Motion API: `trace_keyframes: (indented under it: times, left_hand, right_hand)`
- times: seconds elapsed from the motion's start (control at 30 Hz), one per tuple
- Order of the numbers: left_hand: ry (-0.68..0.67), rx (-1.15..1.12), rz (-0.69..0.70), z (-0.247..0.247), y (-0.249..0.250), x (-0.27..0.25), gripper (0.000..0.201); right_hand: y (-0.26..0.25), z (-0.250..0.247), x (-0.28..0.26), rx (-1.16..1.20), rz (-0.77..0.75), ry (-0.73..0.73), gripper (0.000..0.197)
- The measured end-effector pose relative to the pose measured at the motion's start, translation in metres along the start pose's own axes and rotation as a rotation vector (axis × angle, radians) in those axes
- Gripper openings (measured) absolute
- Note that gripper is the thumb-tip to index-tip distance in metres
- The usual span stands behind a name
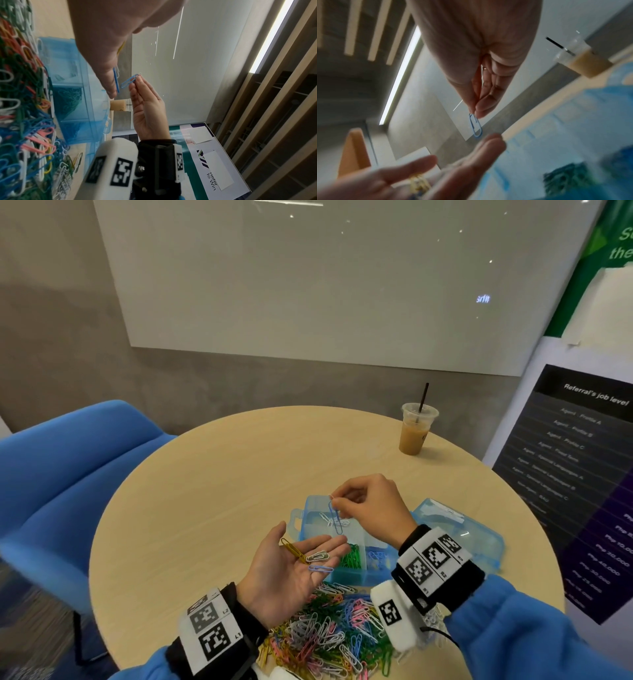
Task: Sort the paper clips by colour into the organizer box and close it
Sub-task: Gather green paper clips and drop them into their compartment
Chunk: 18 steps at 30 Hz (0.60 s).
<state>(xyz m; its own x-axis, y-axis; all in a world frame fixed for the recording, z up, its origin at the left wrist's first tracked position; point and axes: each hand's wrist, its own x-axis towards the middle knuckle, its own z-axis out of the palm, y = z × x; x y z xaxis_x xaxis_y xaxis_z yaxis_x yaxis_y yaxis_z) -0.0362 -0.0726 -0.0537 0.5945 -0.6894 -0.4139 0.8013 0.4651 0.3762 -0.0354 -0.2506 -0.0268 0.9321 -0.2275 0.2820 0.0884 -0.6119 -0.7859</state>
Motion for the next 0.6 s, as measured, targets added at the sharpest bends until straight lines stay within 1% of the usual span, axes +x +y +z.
trace_keyframes:
  times: [0.13, 0.2, 0.27, 0.33, 0.37, 0.43, 0.53, 0.6]
  left_hand:
    - [0.003, 0.000, 0.011, -0.003, 0.001, 0.002, 0.075]
    - [0.010, -0.001, 0.014, -0.004, 0.001, 0.003, 0.074]
    - [0.014, -0.009, 0.020, -0.005, 0.003, 0.004, 0.073]
    - [0.010, -0.018, 0.032, -0.006, 0.005, 0.004, 0.072]
    - [0.007, -0.020, 0.040, -0.007, 0.007, 0.004, 0.071]
    - [-0.003, -0.026, 0.053, -0.008, 0.011, 0.003, 0.071]
    - [-0.006, -0.029, 0.059, -0.007, 0.013, 0.003, 0.070]
    - [-0.002, -0.023, 0.055, -0.008, 0.012, 0.003, 0.070]
  right_hand:
    - [0.001, 0.000, -0.001, 0.192, 0.096, -0.052, 0.003]
    - [0.002, -0.003, 0.001, 0.209, 0.127, -0.058, 0.007]
    - [0.006, -0.007, 0.005, 0.105, 0.137, -0.023, 0.011]
    - [0.012, -0.016, 0.006, -0.124, 0.117, 0.024, 0.013]
    - [0.015, -0.022, 0.005, -0.240, 0.110, 0.019, 0.013]
    - [0.021, -0.032, -0.002, -0.388, 0.134, -0.046, 0.012]
    - [0.029, -0.038, -0.011, -0.432, 0.197, -0.145, 0.010]
    - [0.031, -0.039, -0.012, -0.386, 0.203, -0.109, 0.009]
